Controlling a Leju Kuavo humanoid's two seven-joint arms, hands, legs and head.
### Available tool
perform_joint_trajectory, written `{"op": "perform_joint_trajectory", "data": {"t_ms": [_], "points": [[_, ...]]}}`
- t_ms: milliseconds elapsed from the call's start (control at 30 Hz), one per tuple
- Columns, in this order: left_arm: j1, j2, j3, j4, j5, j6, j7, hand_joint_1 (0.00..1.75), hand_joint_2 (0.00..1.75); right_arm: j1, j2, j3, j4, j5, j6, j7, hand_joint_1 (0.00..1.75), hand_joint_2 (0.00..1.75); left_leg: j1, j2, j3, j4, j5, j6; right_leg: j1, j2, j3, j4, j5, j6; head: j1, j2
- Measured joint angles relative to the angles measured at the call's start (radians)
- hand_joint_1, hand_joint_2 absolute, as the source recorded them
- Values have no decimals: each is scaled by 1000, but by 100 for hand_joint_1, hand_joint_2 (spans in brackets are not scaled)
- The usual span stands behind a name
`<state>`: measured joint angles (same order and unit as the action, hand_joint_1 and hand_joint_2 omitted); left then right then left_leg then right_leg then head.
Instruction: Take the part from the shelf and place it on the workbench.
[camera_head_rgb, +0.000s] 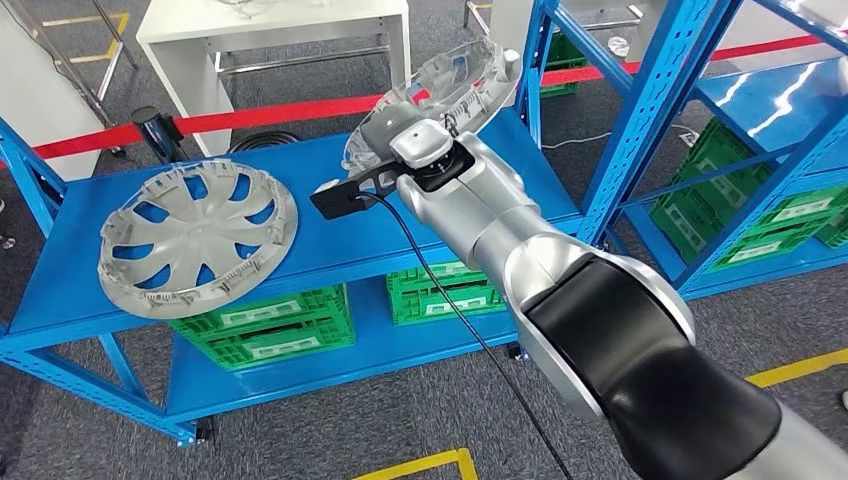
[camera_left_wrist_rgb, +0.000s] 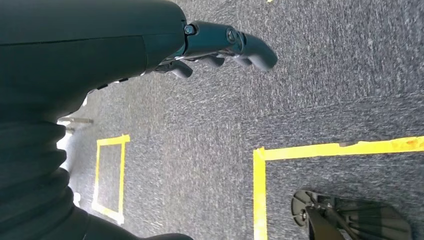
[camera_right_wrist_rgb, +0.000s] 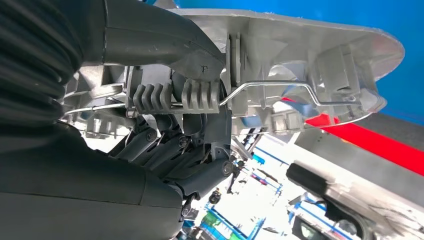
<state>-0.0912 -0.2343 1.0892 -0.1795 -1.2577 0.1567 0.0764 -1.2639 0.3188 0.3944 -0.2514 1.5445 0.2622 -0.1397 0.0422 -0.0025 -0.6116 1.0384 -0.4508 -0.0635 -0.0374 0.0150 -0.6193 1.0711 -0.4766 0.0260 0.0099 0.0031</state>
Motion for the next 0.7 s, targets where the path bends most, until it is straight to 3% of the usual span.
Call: {"op": "perform_joint_trajectory", "data": {"t_ms": [67, 100, 167, 233, 267, 300, 333, 433, 467, 567, 600, 633, 700], "points": [[1, -1, 2, 0, 1, 0, 5, 0, 175, 0, 7, 0, 0, -1, -2, 0, 173, 175, 3, -2, -7, 1, 1, -13, 0, 0, -10, -2, 3, -24, -1, 0], [1, -1, 4, 0, 1, 0, 7, 0, 175, 0, 10, 0, 0, -2, -3, 1, 173, 175, 5, 0, -15, 14, -14, -17, 0, -1, -15, -4, 9, -34, -1, 0], [1, -1, 7, 1, 4, 3, 11, 0, 175, 0, 16, 0, 0, -4, -4, 2, 173, 175, 3, 1, -49, 102, -83, -18, 2, -3, -27, -9, 24, -52, -3, 0], [1, -1, 10, 1, 7, 7, 15, 0, 175, 1, 20, 0, 0, -7, -5, 0, 173, 175, -1, 2, -88, 228, -156, -15, 9, -4, -42, -10, 36, -61, -3, 0], [0, -1, 12, 0, 8, 9, 17, 0, 175, 2, 21, 1, 0, -9, -6, -1, 173, 175, -3, 2, -94, 267, -171, -13, 13, -4, -50, -10, 43, -62, -4, 0], [0, 0, 13, 0, 9, 11, 18, 0, 175, 2, 21, 2, 0, -11, -6, -2, 173, 175, -5, 2, -83, 269, -167, -9, 16, -4, -58, -9, 50, -63, -3, 0], [0, 0, 15, 0, 10, 13, 20, 0, 175, 2, 22, 4, 0, -14, -6, -3, 173, 175, -8, 2, -54, 238, -150, -4, 18, -4, -67, -8, 58, -62, -3, 0], [-2, 0, 17, 0, 12, 18, 26, 0, 175, 2, 23, 15, -4, -23, -6, -3, 173, 175, -18, 0, 68, 53, -98, 11, 21, -4, -86, -9, 81, -51, -3, 0], [-3, 0, 18, 0, 12, 19, 28, 0, 175, 2, 24, 17, -6, -25, -6, -3, 173, 175, -21, -1, 83, 20, -95, 15, 22, -4, -88, -12, 89, -45, -3, 0], [-4, -1, 22, 0, 16, 20, 28, 0, 175, 2, 26, 25, -10, -32, -6, -4, 173, 175, -25, -3, 72, 7, -77, 31, 21, -4, -90, -24, 113, -26, -3, 0], [-4, -2, 23, 0, 17, 20, 28, 0, 175, 2, 26, 29, -10, -33, -6, -4, 173, 175, -24, -1, 67, 6, -67, 41, 21, -5, -95, -18, 100, -20, -2, 0], [-4, -2, 24, 0, 18, 20, 28, 0, 175, 2, 25, 33, -11, -34, -6, -3, 173, 175, -22, 1, 58, 3, -55, 50, 21, -6, -104, 3, 70, -15, -1, 0], [-4, -2, 25, -1, 18, 21, 28, 0, 175, 1, 25, 39, -12, -35, -6, -2, 173, 175, -22, 4, 32, 2, -31, 62, 20, -9, -135, 106, -31, -9, 2, 0]]}}
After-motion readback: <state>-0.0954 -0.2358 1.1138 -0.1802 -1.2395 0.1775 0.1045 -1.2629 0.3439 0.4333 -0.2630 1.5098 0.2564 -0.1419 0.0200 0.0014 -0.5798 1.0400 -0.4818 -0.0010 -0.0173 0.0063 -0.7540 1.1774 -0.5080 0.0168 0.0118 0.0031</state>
